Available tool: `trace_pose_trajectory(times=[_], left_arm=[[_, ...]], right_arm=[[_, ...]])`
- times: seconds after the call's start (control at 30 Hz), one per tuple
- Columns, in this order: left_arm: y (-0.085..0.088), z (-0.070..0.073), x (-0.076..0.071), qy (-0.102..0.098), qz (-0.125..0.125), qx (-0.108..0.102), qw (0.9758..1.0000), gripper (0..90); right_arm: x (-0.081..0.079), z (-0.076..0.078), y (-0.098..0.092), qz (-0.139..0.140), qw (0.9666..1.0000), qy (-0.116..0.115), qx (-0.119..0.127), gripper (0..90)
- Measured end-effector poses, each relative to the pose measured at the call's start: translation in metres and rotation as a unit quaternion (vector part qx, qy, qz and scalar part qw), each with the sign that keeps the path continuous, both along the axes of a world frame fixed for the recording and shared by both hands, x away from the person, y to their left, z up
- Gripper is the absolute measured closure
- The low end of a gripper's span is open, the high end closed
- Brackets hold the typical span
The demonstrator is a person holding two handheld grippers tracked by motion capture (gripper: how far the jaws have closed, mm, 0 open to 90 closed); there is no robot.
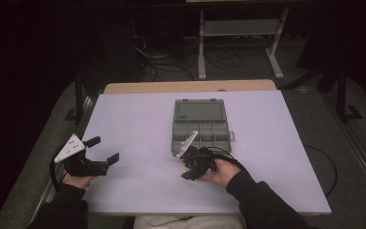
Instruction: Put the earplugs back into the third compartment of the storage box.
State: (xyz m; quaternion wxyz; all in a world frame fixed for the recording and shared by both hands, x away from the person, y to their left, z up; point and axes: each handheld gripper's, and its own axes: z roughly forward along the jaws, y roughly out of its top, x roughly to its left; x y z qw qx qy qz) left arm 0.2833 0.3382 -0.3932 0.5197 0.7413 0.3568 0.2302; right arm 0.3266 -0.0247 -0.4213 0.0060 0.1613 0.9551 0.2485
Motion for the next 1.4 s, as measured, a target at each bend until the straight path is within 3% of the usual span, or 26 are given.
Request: trace_pose_trajectory(times=[0.17, 0.37, 0.83, 1.4], left_arm=[[0.0, 0.0, 0.0, 0.0, 0.0, 0.0, 1.0, 0.0], [0.0, 0.0, 0.0, 0.0, 0.0, 0.0, 1.0, 0.0], [0.0, 0.0, 0.0, -0.001, 0.0, 0.0, 1.0, 0.0], [-0.001, 0.0, 0.0, 0.001, 0.0, 0.002, 1.0, 0.0]], right_arm=[[0.002, -0.001, 0.0, -0.01, 0.9999, -0.006, -0.004, 66.6], [0.001, -0.005, 0.002, -0.003, 0.9998, -0.011, -0.019, 78.3], [0.004, 0.006, -0.006, -0.018, 0.9998, -0.011, 0.005, 78.9], [0.019, 0.045, -0.035, -0.057, 0.9967, -0.034, 0.047, 78.9]])
